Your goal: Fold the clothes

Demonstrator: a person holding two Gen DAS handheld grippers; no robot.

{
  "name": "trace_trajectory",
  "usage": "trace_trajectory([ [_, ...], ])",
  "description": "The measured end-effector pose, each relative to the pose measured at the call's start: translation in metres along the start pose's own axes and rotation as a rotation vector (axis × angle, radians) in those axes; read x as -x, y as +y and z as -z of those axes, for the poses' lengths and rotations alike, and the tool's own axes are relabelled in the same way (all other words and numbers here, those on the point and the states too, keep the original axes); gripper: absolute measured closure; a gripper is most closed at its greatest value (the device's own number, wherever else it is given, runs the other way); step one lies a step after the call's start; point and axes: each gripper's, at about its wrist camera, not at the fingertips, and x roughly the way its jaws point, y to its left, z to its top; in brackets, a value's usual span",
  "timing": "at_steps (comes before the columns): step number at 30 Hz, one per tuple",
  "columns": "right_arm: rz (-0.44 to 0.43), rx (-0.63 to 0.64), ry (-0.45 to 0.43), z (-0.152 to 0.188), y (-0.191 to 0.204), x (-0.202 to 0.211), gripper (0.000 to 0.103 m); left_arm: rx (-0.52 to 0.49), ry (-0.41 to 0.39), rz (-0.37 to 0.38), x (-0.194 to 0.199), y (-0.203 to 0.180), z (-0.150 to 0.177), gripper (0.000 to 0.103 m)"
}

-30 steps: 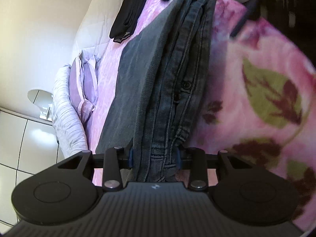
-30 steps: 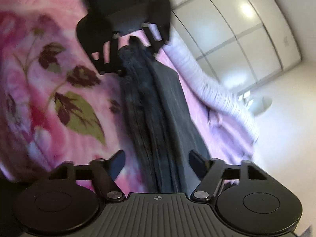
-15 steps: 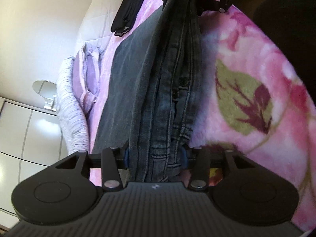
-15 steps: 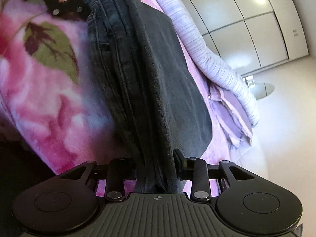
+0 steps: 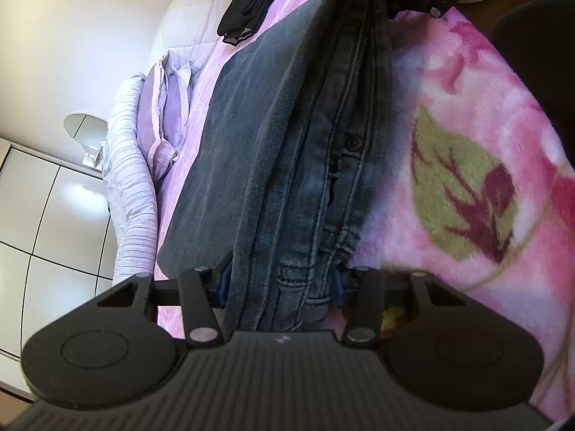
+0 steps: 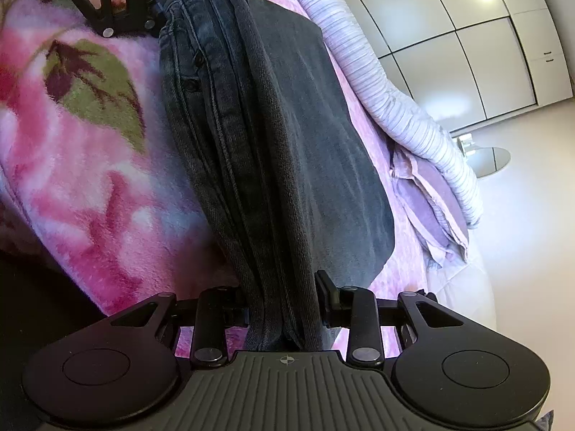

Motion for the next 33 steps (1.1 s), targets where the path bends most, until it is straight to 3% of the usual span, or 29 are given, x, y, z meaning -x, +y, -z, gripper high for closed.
trace_trajectory([
  [8,0.001,0.005,0.003,0.004,0.022,0.014,0.07,0.0,0.016,0.002,0.004,0.002,0.002,0.06],
  [23,-0.019,-0.038,-0.007,0.005,0.021,0.017,0.07,-0.001,0.002,0.053,0.027,0.003,0.017,0.062],
  [28,-0.07,-0.039,0.023,-0.002,0.009,0.017,0.071,0.006,0.021,0.151,0.028,0.023,0.014,0.065],
  [33,-0.201,0.001,0.071,-0.018,-0.028,0.021,0.074,0.017,0.063,0.271,0.031,0.056,0.006,0.067],
])
